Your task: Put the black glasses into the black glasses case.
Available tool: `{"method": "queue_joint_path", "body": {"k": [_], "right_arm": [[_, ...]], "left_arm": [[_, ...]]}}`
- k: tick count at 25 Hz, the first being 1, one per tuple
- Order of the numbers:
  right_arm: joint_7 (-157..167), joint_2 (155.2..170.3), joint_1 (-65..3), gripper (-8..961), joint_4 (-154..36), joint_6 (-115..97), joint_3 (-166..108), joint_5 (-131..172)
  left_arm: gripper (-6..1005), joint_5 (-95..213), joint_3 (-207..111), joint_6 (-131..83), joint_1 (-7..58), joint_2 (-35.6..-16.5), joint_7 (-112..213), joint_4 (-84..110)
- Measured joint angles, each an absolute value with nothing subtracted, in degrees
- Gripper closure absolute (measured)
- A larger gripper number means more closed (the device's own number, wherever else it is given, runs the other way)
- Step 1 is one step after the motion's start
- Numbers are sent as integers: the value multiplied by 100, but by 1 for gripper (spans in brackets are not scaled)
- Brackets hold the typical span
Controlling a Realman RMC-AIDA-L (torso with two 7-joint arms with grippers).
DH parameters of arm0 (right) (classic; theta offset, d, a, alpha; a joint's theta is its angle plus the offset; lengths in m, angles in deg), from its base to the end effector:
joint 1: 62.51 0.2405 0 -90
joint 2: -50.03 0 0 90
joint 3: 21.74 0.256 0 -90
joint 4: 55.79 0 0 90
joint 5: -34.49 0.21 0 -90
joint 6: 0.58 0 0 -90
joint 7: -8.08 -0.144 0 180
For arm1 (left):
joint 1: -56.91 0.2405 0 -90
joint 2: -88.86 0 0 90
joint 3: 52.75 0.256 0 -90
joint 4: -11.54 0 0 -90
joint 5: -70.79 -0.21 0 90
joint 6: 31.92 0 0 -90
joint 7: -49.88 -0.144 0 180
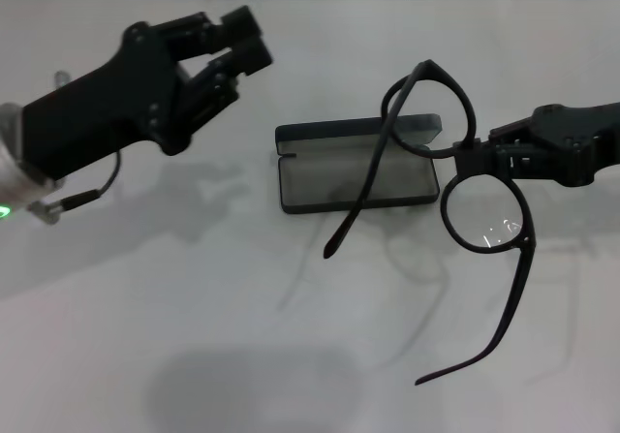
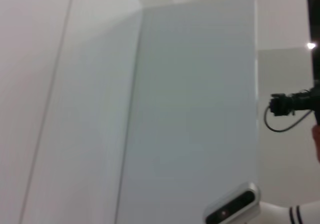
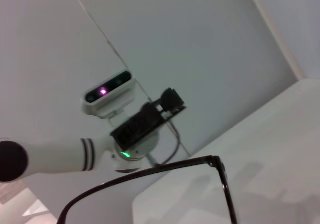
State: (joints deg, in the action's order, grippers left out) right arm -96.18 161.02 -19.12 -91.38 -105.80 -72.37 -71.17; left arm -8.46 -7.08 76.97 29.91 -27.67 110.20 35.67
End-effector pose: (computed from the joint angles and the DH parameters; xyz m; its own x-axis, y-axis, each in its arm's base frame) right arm 0.1728 0.3543 0.0355 0.7599 -0.5037 -0.4109 -0.4149 -0.8624 0.2900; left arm -0.2299 0.2944 0.0348 0.4430 -0.0266 0.8961 0.2730 -0.9481 -0.1632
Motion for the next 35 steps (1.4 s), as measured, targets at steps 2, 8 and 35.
{"method": "queue_joint_path", "body": {"k": [2, 8, 35], "right_arm": [[-9642, 16113, -1872, 876, -9076, -10612, -7235, -7115], [-9691, 16159, -1846, 877, -8995, -10607, -7248, -7115], [-9701, 16310, -1745, 876, -8840, -10641, -7228, -7024]], "left_arm": [[589, -924, -704, 7697, 2886, -2803, 10964, 3562], [791, -998, -448, 7744, 2659, -2904, 10805, 3567], [981, -988, 16, 7826, 2383, -3071, 10704, 3511]]}}
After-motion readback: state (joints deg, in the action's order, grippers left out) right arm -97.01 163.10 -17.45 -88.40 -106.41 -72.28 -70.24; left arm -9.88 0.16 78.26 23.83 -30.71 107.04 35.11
